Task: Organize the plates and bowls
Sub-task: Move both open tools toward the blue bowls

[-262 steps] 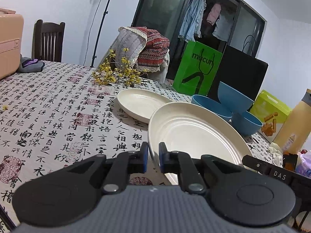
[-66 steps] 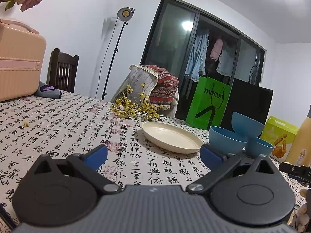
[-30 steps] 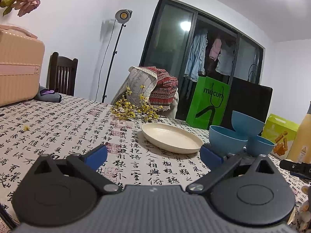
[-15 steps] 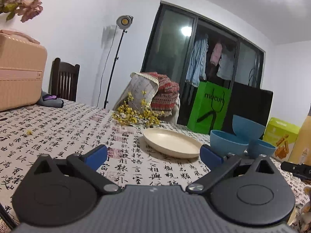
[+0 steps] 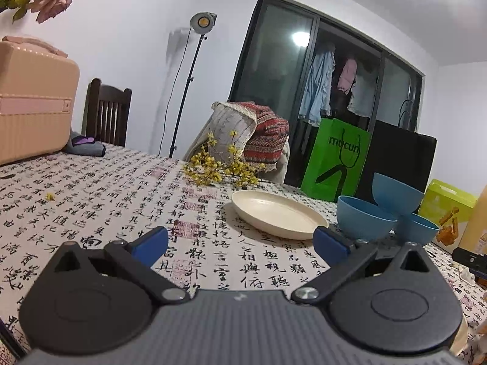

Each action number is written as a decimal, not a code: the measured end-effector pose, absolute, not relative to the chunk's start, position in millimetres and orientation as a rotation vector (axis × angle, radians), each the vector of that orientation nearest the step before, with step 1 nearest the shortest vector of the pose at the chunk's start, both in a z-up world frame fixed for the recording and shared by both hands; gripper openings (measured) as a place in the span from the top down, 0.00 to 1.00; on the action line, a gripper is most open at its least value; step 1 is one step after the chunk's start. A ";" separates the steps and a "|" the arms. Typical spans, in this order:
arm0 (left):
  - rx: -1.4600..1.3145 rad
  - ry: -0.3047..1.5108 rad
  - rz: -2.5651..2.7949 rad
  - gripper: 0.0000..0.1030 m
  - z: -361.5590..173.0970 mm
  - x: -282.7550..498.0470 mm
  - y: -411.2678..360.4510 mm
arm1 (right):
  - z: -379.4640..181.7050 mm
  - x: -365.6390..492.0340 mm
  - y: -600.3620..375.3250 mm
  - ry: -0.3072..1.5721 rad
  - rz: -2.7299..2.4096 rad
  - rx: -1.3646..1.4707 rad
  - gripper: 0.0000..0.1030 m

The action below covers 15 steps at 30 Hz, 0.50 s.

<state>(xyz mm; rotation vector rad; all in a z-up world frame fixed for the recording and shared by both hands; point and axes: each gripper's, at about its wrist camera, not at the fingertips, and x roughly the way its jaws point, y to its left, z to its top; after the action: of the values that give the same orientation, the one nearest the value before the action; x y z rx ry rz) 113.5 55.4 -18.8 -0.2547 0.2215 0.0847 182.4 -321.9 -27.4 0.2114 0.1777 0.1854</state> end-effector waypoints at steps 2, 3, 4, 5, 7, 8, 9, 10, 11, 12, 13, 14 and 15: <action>-0.252 0.233 0.084 0.00 -19.1 115.2 54.8 | -27.2 181.3 -321.7 0.170 0.190 0.209 0.00; -0.249 0.237 0.089 0.00 -19.1 115.9 54.3 | -27.1 180.5 -320.8 0.165 0.189 0.204 0.00; -0.246 0.239 0.094 0.00 -19.2 116.0 53.9 | -26.9 179.9 -319.7 0.162 0.185 0.196 0.00; -0.244 0.240 0.096 0.00 -19.1 116.3 53.6 | -26.7 179.1 -318.2 0.158 0.182 0.188 0.00; -0.239 0.245 0.098 0.00 -19.0 117.9 52.4 | -26.3 176.7 -315.7 0.144 0.175 0.171 0.00; -0.236 0.246 0.101 0.00 -19.0 118.2 51.9 | -26.1 175.1 -315.0 0.135 0.174 0.166 0.00; -0.233 0.242 0.102 0.00 -19.0 117.5 51.2 | -26.0 173.5 -314.8 0.126 0.173 0.164 0.00; -0.229 0.234 0.101 0.00 -18.7 116.2 50.7 | -25.8 172.3 -315.2 0.118 0.172 0.166 0.00; -0.223 0.228 0.101 0.00 -18.4 115.3 49.6 | -25.8 171.8 -316.0 0.114 0.173 0.170 0.00; -0.215 0.224 0.106 0.00 -18.0 114.8 48.0 | -25.8 171.5 -317.5 0.112 0.171 0.178 0.00; -0.203 0.219 0.117 0.00 -17.3 113.9 45.9 | -26.0 171.8 -318.5 0.113 0.168 0.184 0.00; -0.194 0.209 0.117 0.00 -17.0 112.3 44.3 | -26.0 172.6 -319.4 0.118 0.165 0.190 0.00; -0.188 0.203 0.110 0.00 -16.9 111.2 43.3 | -26.2 173.6 -320.0 0.124 0.166 0.194 0.00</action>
<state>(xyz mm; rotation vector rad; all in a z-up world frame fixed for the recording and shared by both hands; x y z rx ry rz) 111.2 43.3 -16.9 -0.1882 0.2026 0.1095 173.6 -320.0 -26.2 0.1941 0.1244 0.1660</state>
